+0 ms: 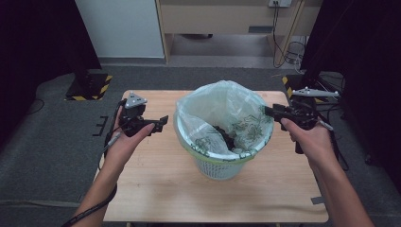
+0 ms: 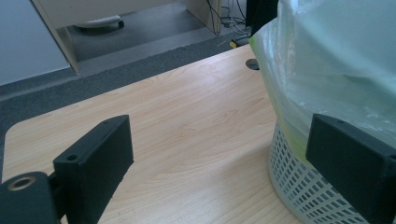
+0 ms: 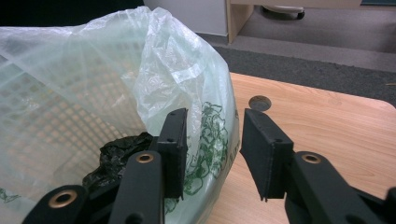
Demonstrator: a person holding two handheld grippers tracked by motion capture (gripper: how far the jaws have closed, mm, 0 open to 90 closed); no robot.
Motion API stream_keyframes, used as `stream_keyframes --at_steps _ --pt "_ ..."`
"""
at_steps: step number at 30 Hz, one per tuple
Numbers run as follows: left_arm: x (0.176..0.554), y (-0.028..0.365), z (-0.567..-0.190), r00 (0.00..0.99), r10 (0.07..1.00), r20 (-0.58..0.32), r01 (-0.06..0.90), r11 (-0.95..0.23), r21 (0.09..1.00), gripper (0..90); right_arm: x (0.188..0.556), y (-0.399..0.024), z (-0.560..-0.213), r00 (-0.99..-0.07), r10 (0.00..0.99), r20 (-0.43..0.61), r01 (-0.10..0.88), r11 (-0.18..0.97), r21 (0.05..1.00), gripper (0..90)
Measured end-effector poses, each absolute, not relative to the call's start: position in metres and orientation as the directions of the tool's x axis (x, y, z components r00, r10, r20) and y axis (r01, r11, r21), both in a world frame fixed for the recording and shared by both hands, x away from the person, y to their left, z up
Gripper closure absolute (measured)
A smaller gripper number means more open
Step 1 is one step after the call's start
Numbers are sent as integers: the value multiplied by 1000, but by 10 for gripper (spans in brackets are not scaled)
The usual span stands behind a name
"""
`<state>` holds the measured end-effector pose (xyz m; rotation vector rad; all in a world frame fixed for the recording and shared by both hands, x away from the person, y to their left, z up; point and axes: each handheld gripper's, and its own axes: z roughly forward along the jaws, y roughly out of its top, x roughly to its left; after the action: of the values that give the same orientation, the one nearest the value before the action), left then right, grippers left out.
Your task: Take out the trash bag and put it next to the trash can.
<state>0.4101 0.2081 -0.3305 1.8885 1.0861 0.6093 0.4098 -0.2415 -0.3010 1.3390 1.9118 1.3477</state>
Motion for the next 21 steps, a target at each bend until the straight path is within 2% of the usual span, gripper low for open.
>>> stream_keyframes --at_steps 17,21 --pt "402 197 -308 538 843 -10 396 -242 886 67 414 -241 -301 -433 887 162 458 61 887 882" --pt "400 194 -306 549 836 -14 390 -242 889 63 413 -242 -299 -439 877 198 478 42 877 900"
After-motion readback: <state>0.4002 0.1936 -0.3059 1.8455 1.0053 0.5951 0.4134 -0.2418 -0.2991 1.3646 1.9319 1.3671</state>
